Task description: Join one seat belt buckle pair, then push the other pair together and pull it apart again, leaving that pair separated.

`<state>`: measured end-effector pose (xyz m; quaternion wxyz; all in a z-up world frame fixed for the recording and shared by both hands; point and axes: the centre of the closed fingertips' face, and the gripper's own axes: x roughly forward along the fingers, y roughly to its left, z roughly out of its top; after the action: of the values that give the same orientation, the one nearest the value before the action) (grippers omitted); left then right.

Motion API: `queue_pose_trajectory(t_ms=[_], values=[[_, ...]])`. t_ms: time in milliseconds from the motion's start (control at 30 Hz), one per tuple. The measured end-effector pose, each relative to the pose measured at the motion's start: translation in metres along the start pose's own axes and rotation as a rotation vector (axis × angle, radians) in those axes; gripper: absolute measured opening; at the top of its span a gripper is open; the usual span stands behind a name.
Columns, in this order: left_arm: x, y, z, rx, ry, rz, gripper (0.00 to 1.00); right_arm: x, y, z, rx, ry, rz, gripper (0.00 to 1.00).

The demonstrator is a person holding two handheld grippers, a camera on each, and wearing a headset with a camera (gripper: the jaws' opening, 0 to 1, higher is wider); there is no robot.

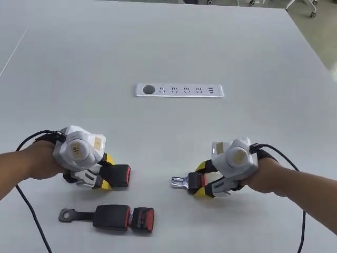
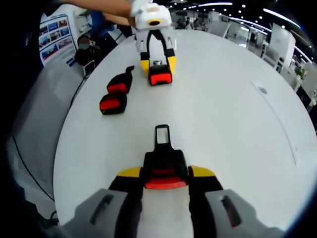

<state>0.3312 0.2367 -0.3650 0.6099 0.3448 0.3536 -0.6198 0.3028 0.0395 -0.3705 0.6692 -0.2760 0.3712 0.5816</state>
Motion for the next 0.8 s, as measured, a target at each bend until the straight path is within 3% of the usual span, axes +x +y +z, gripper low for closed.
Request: queue_pose_trajectory(t_ms=[633, 667, 700, 767, 800], values=[[-0.003, -0.006, 0.004, -0.006, 0.012, 0.003, 0.35, -0.014, 0.0, -0.021, 0.026, 0.01, -0.009, 0.37], [-0.003, -0.006, 0.004, -0.022, 0.011, 0.005, 0.35, -0.014, -0.001, -0.022, 0.013, 0.019, -0.016, 0.37], [-0.003, -0.006, 0.006, -0.083, -0.007, 0.005, 0.35, -0.016, -0.009, -0.025, -0.012, 0.046, -0.079, 0.4], [-0.004, -0.008, 0.009, -0.149, -0.022, -0.001, 0.38, -0.016, -0.012, -0.02, 0.012, 0.013, -0.11, 0.53], [-0.004, -0.01, 0.01, -0.126, -0.02, -0.005, 0.42, -0.016, -0.009, -0.016, 0.066, -0.022, -0.096, 0.56]])
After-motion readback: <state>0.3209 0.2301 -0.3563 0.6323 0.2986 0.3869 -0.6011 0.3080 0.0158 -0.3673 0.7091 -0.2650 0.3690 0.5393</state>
